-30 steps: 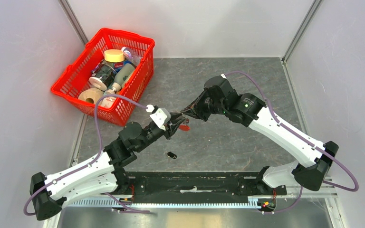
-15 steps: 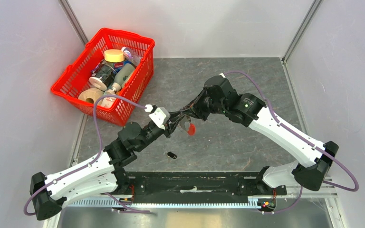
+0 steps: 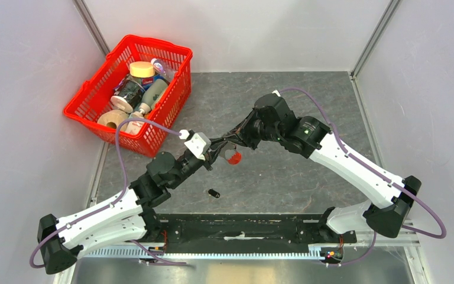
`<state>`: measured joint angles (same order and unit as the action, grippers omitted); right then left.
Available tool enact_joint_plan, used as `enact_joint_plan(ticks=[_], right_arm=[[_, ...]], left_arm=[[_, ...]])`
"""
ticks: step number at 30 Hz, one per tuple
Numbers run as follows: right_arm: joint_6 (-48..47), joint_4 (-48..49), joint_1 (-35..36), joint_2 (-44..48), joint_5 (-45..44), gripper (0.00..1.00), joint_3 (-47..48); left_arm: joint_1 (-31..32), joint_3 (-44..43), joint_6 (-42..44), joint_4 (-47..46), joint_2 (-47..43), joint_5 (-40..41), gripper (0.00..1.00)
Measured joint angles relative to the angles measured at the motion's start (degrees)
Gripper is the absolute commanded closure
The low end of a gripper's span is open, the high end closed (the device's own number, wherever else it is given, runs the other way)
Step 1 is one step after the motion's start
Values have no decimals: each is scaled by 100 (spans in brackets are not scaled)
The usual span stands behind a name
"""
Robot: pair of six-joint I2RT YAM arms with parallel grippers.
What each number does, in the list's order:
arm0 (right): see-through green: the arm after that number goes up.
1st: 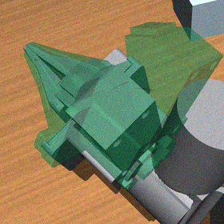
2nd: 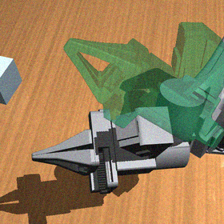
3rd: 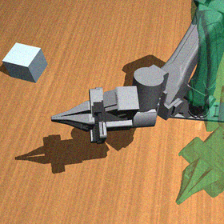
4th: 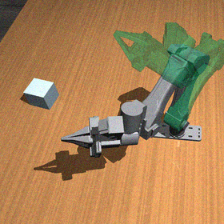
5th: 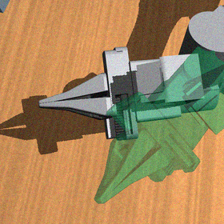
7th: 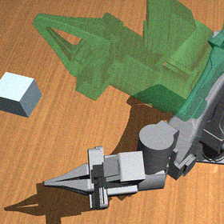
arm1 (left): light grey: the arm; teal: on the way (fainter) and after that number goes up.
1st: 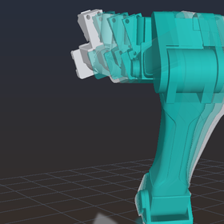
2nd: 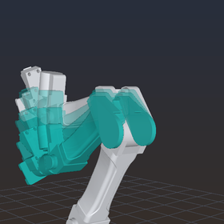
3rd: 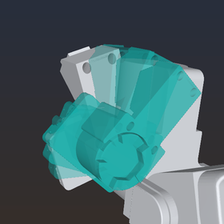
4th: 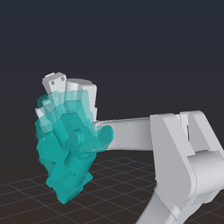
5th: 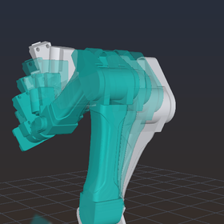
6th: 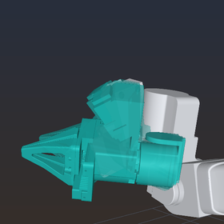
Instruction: Put the keys on the keyring
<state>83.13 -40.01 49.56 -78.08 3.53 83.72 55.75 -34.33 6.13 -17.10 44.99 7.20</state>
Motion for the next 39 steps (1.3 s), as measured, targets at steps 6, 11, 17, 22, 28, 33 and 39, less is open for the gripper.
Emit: enact_joint_plan(ticks=[6, 11, 17, 22, 28, 33, 39], right_arm=[[26, 44, 9, 0, -52, 100, 0], [90, 90, 11, 0, -85, 100, 0], [111, 210, 42, 4, -74, 100, -2], [142, 376, 96, 83, -35, 90, -61], [155, 555, 136, 168, 57, 81, -101], [153, 638, 162, 238, 101, 80, -175], [127, 601, 162, 330, 122, 78, -262]], left_arm=[[-2, 0, 15, -61, 24, 52, 98], [-7, 17, 42, -140, 35, 151, 98], [-7, 68, 39, -203, -83, 225, 98], [0, 83, 39, -186, -249, 221, 98], [13, 87, 39, -168, -428, 210, 98], [28, 96, 39, -103, -520, 170, 98], [24, 96, 39, -59, -553, 238, 98]])
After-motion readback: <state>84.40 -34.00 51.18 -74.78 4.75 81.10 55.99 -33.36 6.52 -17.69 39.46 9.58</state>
